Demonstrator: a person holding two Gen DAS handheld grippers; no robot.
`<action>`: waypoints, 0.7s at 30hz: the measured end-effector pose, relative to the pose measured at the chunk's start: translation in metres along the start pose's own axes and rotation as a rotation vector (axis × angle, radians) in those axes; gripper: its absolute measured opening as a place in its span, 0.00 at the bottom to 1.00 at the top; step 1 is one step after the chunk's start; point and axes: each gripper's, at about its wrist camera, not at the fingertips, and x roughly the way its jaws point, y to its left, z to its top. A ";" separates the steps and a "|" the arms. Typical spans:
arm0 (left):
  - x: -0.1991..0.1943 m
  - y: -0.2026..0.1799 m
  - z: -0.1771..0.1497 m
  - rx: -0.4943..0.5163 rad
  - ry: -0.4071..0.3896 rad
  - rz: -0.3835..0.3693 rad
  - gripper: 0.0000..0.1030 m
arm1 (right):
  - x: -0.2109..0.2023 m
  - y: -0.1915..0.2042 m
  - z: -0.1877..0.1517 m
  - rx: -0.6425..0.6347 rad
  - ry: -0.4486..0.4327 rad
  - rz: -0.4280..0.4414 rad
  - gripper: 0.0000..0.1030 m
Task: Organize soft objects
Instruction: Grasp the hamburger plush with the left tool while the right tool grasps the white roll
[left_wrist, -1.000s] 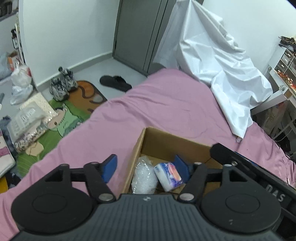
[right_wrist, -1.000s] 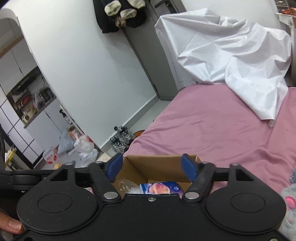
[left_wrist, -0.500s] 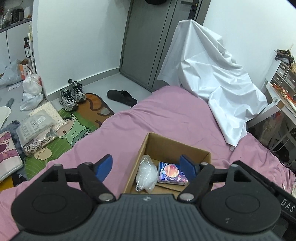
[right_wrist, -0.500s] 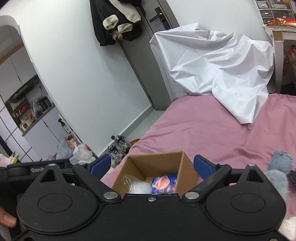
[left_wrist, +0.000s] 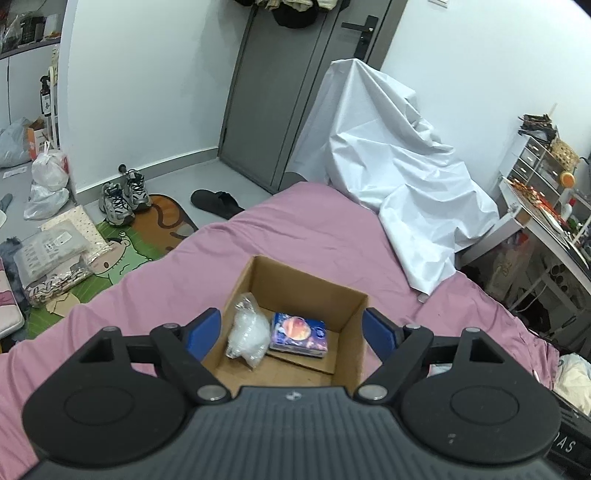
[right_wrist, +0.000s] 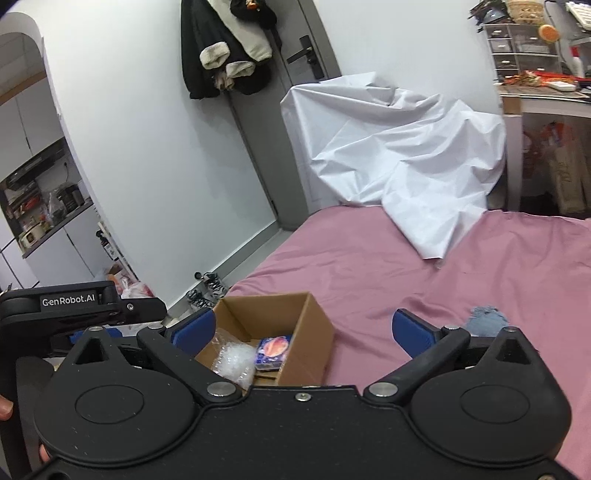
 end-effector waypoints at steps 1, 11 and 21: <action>-0.001 -0.002 -0.002 -0.001 -0.001 -0.005 0.80 | -0.004 -0.002 -0.001 -0.001 -0.001 -0.004 1.00; -0.003 -0.014 -0.025 -0.044 0.083 -0.097 0.80 | -0.032 -0.029 -0.021 0.001 -0.009 -0.074 1.00; -0.009 -0.044 -0.048 0.081 0.127 -0.163 0.80 | -0.059 -0.065 -0.046 0.064 0.020 -0.163 1.00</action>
